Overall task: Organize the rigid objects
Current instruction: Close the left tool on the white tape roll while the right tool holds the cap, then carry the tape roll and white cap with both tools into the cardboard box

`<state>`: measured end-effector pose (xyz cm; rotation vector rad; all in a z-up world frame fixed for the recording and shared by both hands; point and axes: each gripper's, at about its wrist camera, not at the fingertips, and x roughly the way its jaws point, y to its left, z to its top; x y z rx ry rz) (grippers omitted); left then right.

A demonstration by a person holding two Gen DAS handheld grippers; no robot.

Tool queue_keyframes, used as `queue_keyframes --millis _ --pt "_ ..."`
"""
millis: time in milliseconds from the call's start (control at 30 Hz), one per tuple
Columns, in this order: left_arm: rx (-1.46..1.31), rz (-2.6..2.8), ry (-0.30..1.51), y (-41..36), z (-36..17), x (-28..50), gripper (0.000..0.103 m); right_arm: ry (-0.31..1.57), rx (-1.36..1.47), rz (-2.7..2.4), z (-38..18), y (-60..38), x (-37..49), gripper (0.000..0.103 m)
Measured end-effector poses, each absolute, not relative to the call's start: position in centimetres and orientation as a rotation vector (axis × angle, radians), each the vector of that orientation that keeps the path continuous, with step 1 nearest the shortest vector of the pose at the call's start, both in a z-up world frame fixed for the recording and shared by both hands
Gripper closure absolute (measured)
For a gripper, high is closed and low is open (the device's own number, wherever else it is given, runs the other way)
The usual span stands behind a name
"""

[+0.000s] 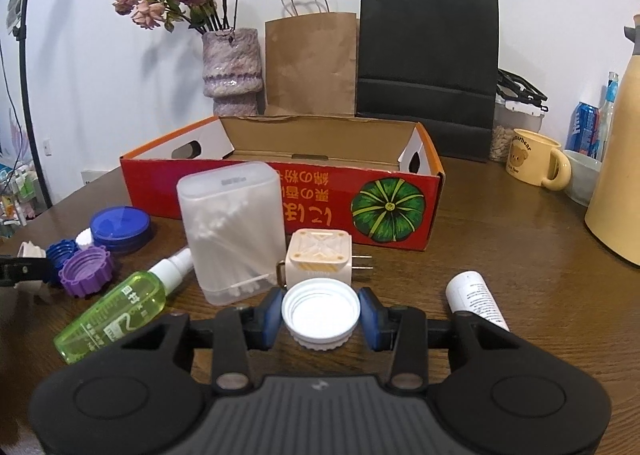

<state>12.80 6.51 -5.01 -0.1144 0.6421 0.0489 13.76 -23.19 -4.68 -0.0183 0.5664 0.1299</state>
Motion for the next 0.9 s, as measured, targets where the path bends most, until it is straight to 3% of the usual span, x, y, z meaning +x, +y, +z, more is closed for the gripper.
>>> queue_keyframes --millis 100,267,900 --pt "-0.126 0.04 0.641 6.6 -5.0 12.7 0.028 0.558 -0.025 0.125 -4.6 -23.1 13.6 0.063" --pt "-0.132 0.027 0.632 6.6 -4.9 12.6 0.058 0.55 -0.026 0.122 -4.5 -23.1 13.4 0.063" --pt "-0.077 0.064 0.559 6.1 -3.0 10.8 0.059 0.513 -0.032 0.117 -4.2 -22.8 12.4 0.063"
